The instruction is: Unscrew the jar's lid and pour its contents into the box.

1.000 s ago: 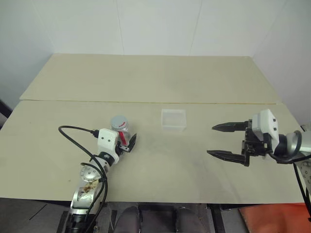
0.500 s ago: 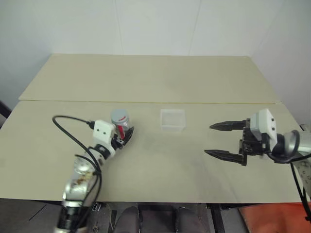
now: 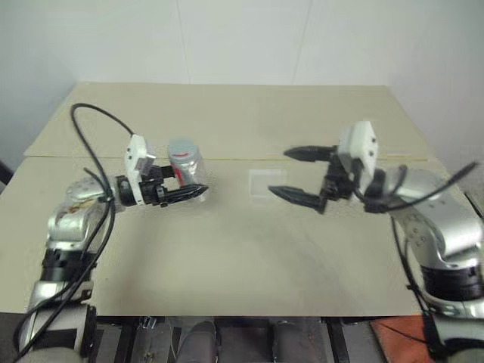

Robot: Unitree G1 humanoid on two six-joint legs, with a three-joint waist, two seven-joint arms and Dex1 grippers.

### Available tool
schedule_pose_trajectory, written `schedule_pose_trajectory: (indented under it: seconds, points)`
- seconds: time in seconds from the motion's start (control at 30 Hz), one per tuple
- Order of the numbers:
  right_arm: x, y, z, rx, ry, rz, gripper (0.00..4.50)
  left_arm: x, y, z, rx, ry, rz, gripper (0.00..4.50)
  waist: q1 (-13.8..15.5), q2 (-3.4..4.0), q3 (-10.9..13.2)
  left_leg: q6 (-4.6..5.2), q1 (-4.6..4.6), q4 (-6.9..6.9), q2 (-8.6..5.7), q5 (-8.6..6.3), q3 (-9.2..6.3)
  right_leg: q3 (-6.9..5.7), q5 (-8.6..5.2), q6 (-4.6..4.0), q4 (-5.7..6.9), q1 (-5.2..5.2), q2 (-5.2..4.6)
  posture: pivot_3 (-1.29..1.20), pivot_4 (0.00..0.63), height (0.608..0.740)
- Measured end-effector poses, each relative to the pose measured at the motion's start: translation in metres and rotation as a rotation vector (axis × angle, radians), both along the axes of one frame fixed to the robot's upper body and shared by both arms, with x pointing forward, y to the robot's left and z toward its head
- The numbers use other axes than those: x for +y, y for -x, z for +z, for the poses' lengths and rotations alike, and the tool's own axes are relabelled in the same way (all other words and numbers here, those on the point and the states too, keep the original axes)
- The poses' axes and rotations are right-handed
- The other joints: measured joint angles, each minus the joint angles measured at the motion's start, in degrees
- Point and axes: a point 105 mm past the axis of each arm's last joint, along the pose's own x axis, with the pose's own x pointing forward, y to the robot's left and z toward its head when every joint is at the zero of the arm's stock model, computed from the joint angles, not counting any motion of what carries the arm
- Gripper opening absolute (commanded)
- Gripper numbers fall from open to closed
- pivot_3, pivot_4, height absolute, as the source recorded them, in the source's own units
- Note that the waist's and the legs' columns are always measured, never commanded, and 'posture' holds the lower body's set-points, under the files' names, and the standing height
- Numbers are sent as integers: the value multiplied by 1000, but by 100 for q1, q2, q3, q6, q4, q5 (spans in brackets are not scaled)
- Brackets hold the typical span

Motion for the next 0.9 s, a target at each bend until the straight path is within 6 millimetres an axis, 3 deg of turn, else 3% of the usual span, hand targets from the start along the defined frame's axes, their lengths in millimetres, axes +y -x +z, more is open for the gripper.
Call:
schedule_pose_trajectory:
  seconds: [0.1,0.27,0.9]
  points:
    - [26,-5,16,21,-61,0,4500,-14,-5,-3,13,9,-60,2971,-14,0,0,-10,-51,22,-12,7,-1,3,0,0,65,-67,-2,0,150,740]
    - [48,-12,20,65,-66,-23,4500,-22,-7,-17,42,5,-90,2971,-39,0,0,-17,-62,26,-19,12,-3,1,0,0,75,-84,-3,0,150,740]
    - [87,-31,7,140,-11,-52,4500,-31,-10,-12,-40,-37,-134,2971,-150,0,0,-17,-63,27,-22,15,-7,-1,0,0,84,-88,-3,0,150,740]
